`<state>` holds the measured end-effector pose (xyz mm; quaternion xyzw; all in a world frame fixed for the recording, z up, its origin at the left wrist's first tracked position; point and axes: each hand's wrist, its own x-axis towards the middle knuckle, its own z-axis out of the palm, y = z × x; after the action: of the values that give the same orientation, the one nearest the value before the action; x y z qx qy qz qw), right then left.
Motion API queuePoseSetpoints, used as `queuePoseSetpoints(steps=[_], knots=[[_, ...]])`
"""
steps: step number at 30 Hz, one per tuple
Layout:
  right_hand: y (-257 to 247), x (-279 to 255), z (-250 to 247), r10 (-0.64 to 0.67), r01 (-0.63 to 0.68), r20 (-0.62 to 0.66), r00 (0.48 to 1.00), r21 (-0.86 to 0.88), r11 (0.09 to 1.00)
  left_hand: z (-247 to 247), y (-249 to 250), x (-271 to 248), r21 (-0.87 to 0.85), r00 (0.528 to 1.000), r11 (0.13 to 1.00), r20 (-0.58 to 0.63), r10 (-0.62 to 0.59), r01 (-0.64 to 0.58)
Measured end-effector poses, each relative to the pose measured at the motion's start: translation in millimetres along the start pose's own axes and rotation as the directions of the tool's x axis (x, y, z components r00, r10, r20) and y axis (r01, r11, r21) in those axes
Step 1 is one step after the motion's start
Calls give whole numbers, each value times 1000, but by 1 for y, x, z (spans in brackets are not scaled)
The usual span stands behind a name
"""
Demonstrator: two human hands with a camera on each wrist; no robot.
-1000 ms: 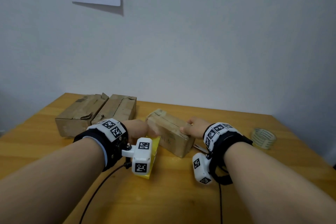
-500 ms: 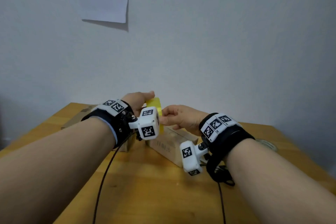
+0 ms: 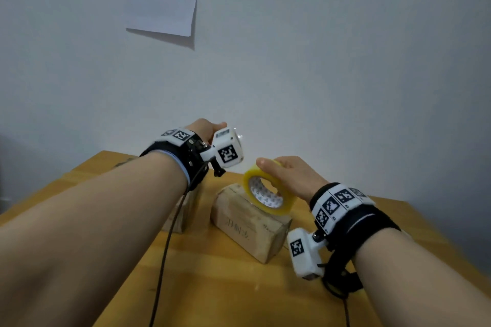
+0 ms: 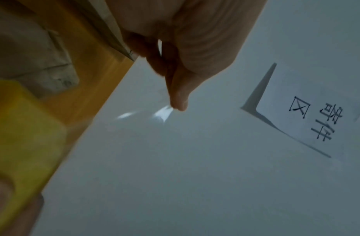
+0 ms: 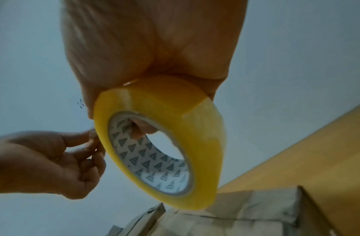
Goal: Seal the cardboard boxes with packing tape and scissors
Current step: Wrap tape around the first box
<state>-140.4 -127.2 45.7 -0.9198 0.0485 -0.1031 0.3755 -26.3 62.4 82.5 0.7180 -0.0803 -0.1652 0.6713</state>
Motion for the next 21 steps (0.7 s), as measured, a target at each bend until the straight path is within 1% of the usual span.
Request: queuePoseSetpoints(steps=[1,5,8,10,12,13,15,16,17,18,20,21], knots=[[4,2,-1,14,-14,11,1000,3,1000,-2,-5,10,6,1000,1000,-14,4,-4],[9,13,-6,81,-70,117,990,-91,993,-7,-38,31,3,994,995,-40,-103,104],[9,19,-11,109,-77,182,977,-176,981,-11,-66,44,-37,986,987,-57,-159,157],[5,21,-11,134,-80,217,967,-240,968,-10,-79,48,-26,970,971,-45,-239,238],[2,23,-9,154,-84,227,962,-289,954,-12,-95,58,-42,949,948,-9,-316,315],[0,24,-9,160,-86,221,962,-310,947,-12,-102,69,-34,946,946,7,-323,323],[-4,26,-10,170,-92,213,962,-336,937,-11,-113,86,-27,962,962,-21,-272,271],[-6,28,-11,178,-95,213,961,-348,932,-7,-112,82,23,955,955,-8,-296,296],[-10,29,-12,184,-95,216,959,-365,926,-5,-109,79,-40,938,937,19,-347,347],[-13,29,-14,191,-95,219,957,-384,918,-4,-107,76,-37,918,918,39,-394,395],[-21,30,-17,193,-83,229,954,-418,905,0,-107,74,7,912,913,35,-408,408],[-25,31,-18,188,-73,233,954,-429,900,4,-106,73,8,921,921,19,-390,390]])
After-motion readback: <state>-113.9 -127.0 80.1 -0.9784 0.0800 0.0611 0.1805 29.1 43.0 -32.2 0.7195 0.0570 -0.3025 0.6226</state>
